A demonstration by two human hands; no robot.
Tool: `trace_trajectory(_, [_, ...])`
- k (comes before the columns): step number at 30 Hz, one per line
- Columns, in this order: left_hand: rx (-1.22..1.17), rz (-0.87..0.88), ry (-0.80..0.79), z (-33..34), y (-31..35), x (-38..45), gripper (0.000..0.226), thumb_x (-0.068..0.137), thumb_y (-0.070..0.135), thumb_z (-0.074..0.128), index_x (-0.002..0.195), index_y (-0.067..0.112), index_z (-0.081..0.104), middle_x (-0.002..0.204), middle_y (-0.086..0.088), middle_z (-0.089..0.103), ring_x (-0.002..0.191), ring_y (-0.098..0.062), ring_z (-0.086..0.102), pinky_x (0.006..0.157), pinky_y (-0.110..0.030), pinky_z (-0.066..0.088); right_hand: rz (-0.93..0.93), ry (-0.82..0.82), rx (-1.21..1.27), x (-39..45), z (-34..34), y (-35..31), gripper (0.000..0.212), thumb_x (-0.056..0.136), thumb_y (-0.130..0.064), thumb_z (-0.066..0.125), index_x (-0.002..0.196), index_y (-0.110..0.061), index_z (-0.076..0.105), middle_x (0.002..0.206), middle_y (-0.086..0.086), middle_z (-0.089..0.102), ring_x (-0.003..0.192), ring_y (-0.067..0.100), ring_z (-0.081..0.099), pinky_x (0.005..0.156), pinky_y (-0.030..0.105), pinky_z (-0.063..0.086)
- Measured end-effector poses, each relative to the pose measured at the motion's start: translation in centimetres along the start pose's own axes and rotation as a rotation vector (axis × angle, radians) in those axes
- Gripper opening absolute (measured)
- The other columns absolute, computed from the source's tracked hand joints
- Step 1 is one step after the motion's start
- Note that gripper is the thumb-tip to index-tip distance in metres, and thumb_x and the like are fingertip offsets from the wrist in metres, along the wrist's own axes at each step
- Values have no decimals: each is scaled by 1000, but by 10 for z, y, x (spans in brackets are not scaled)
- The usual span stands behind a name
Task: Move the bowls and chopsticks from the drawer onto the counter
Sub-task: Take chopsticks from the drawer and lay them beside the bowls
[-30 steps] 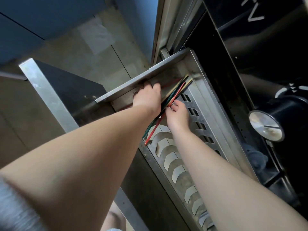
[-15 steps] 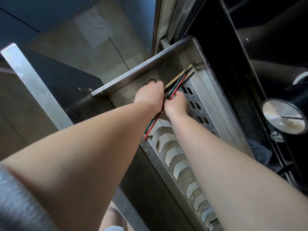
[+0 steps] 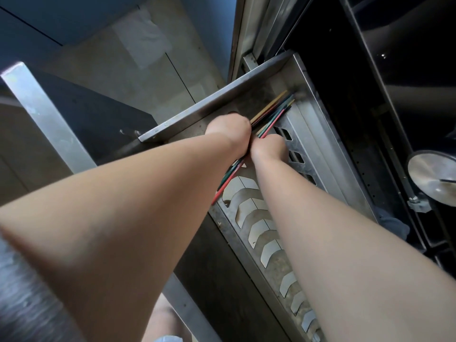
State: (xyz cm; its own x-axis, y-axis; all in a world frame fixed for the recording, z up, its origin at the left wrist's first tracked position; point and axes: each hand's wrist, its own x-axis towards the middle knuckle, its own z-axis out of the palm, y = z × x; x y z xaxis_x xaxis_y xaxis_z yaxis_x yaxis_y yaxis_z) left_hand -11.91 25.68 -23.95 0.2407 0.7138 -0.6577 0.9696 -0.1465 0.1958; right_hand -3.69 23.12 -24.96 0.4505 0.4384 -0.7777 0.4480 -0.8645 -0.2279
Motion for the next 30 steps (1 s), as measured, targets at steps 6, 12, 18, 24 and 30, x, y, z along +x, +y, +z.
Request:
trace_trajectory(6, [-48,-38,-119,-18,0,2,5,90,8,51,88,11,55,87,-8,52,80,-26,49,69,-31,40,-18,-44,-97,5,-4,-3,31,91,-28,54,109,-6,65,116,14,66,93,32,56,72,29,36])
trace_trajectory(12, [-263,-130,-276,-18,-9,-6,23,94,7,46,108,2,64,82,-8,55,81,-23,53,73,-29,45,-119,47,-281,-3,-3,-3,35,99,-22,36,125,-2,48,128,20,58,116,37,56,74,33,33])
trace_trajectory(18, [-709,-271,-395,-29,-4,-30,18,97,6,51,111,-2,59,94,-12,70,80,-22,73,64,-32,62,-279,102,-310,-28,-25,8,32,103,-32,29,114,-9,49,110,13,68,100,35,59,71,35,37])
trace_trajectory(24, [-1145,-222,-315,-78,-5,-101,21,93,9,60,114,8,55,104,-9,70,90,-16,73,76,-32,61,-550,24,-118,-92,-70,2,21,103,-34,33,98,-19,46,88,-5,67,79,15,59,66,31,44])
trace_trajectory(30, [-1559,-199,-87,-129,-37,-207,16,95,9,57,111,10,57,98,-6,75,91,-16,74,80,-35,60,-753,-65,83,-187,-105,-36,18,102,-27,41,96,-22,56,83,-14,66,83,3,62,77,21,42])
